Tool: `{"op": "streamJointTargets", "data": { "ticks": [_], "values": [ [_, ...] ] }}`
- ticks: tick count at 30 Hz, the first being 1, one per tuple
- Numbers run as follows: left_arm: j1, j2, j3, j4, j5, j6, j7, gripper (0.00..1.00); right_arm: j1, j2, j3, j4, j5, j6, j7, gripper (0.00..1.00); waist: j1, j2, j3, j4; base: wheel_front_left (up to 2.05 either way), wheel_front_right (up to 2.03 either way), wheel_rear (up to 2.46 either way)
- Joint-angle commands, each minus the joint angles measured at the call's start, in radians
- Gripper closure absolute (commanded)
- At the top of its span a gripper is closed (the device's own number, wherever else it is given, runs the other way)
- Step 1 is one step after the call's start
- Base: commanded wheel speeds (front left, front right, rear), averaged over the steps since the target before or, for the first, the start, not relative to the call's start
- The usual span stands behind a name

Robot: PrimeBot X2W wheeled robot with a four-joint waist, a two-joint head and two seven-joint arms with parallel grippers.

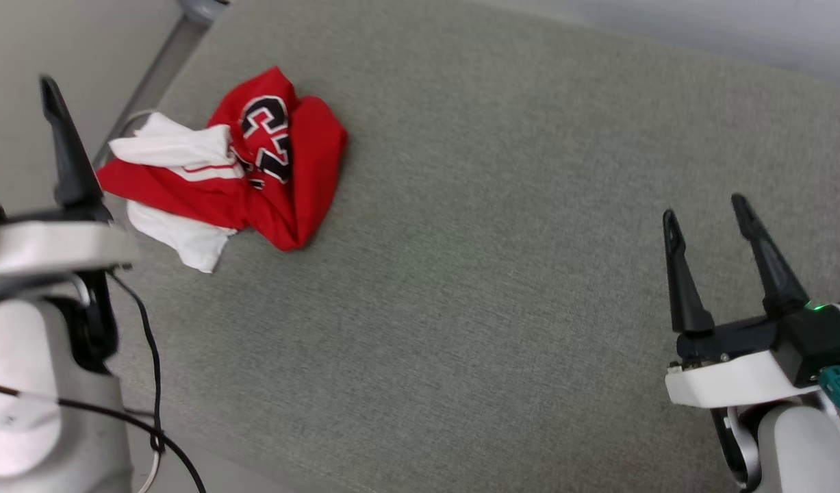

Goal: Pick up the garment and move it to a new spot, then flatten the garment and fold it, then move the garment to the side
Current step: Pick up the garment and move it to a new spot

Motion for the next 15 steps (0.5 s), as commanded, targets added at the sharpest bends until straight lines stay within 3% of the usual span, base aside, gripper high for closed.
{"op": "streamJointTargets", "data": {
  "ticks": [1,8,15],
  "values": [
    [-0.118,0.036,0.032,0.041,-0.024,-0.038,-0.003,0.0,-0.05,-0.008,0.003,-0.033,-0.023,-0.001,-0.002,0.0,-0.0001,0.0,0.126,-0.06,0.0,0.0,0.0],
    [-0.284,0.131,0.007,0.202,-0.098,-0.1,0.046,0.0,-0.081,-0.025,-0.011,-0.082,-0.042,-0.001,-0.002,0.0,-0.0001,0.0,0.192,-0.075,0.0,0.0,0.0],
    [-0.382,0.258,-0.111,0.333,-0.35,-0.113,0.369,0.0,-0.097,-0.039,-0.022,-0.11,-0.049,-0.001,-0.002,0.0,-0.0001,0.0,0.231,-0.081,0.0,0.0,0.0]
  ]
}}
